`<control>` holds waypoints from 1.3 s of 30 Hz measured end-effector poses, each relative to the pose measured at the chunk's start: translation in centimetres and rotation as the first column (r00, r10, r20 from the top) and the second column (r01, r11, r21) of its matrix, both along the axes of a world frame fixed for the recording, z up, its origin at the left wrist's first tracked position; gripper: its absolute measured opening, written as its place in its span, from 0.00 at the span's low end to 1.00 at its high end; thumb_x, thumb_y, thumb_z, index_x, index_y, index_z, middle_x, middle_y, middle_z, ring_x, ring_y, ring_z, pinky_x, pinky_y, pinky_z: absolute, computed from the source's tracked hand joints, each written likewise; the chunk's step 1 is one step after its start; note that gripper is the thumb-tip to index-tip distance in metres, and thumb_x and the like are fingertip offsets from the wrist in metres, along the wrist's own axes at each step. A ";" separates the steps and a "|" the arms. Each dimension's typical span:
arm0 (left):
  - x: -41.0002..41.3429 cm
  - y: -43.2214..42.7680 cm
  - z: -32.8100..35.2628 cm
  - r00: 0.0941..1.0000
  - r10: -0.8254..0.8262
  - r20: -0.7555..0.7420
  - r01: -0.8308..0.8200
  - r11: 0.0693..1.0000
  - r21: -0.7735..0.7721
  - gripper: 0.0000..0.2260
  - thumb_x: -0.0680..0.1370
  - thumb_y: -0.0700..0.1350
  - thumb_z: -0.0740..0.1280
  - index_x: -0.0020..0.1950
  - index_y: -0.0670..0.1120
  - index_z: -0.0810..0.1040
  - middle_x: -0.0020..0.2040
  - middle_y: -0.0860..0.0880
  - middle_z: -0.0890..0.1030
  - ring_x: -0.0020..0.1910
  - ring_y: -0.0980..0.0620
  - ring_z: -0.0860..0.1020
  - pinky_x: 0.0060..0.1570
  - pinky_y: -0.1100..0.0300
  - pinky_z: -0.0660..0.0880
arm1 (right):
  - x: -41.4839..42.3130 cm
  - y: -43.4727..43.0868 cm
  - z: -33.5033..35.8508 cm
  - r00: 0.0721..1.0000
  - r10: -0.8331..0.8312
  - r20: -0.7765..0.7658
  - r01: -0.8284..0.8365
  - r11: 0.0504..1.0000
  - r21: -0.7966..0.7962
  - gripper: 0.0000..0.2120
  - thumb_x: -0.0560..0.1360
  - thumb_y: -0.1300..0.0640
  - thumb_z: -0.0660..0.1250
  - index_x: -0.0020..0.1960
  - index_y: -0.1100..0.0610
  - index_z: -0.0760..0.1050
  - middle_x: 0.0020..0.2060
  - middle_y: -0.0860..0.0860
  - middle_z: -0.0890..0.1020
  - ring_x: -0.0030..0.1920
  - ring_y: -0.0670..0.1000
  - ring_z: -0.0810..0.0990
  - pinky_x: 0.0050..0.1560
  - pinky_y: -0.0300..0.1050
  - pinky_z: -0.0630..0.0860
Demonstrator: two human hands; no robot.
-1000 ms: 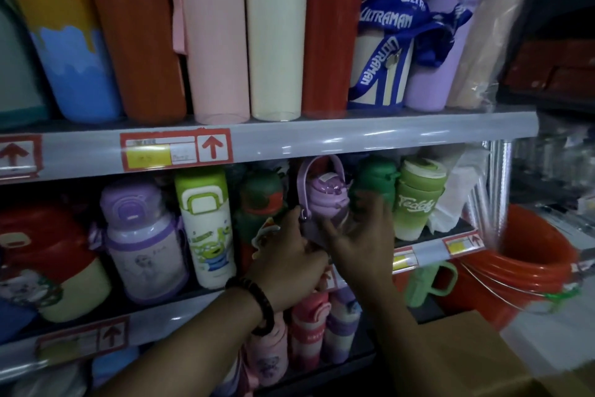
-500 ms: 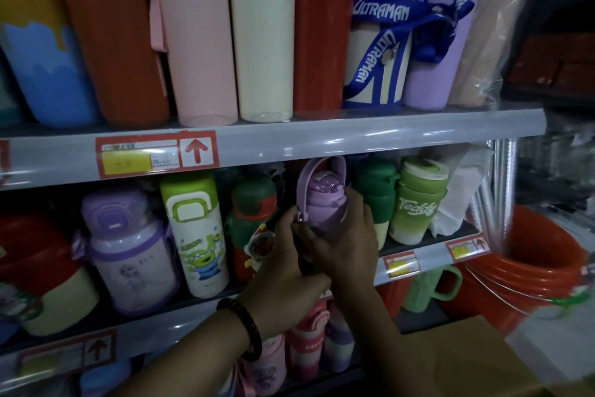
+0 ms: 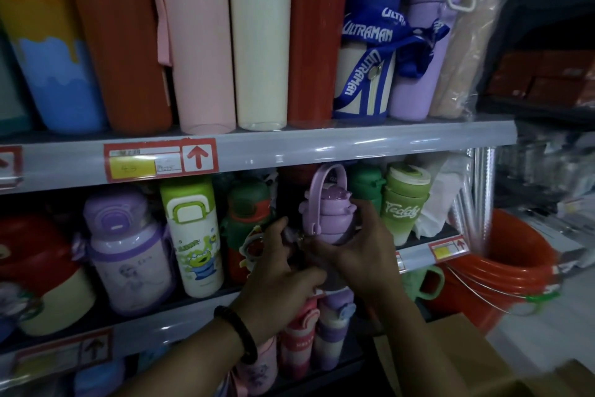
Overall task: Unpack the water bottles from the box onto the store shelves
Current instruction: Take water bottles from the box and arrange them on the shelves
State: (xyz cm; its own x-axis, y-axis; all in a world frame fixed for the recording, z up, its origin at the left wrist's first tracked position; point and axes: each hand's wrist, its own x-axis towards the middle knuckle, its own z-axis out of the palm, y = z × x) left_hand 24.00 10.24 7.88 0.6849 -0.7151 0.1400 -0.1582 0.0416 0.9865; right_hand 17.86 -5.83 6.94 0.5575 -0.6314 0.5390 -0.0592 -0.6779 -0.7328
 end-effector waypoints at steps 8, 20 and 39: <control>-1.7 0.7 0.6 1.000 0.003 0.016 -0.003 0.999 -0.050 0.34 0.71 0.32 0.71 0.68 0.60 0.66 0.59 0.62 0.84 0.58 0.56 0.84 0.54 0.59 0.82 | -2.9 -0.8 0.6 0.975 0.168 -0.147 -0.152 0.982 0.112 0.36 0.55 0.37 0.86 0.58 0.45 0.77 0.46 0.41 0.86 0.43 0.39 0.83 0.41 0.35 0.78; -2.4 1.2 0.1 0.987 0.070 0.147 -0.057 0.994 -0.094 0.30 0.75 0.27 0.71 0.65 0.57 0.69 0.58 0.67 0.78 0.59 0.67 0.80 0.53 0.69 0.78 | -6.8 -2.8 1.9 0.911 0.381 0.159 -0.408 0.772 0.488 0.25 0.65 0.61 0.77 0.62 0.61 0.79 0.51 0.57 0.89 0.49 0.55 0.88 0.43 0.43 0.83; -0.6 0.9 0.0 0.923 0.324 0.208 -0.310 0.946 -0.095 0.18 0.72 0.55 0.78 0.59 0.54 0.78 0.54 0.58 0.84 0.52 0.65 0.81 0.48 0.71 0.75 | -4.9 -2.5 0.0 0.799 0.483 0.357 -0.563 0.394 0.726 0.32 0.58 0.53 0.80 0.57 0.68 0.82 0.51 0.71 0.81 0.48 0.67 0.80 0.53 0.58 0.75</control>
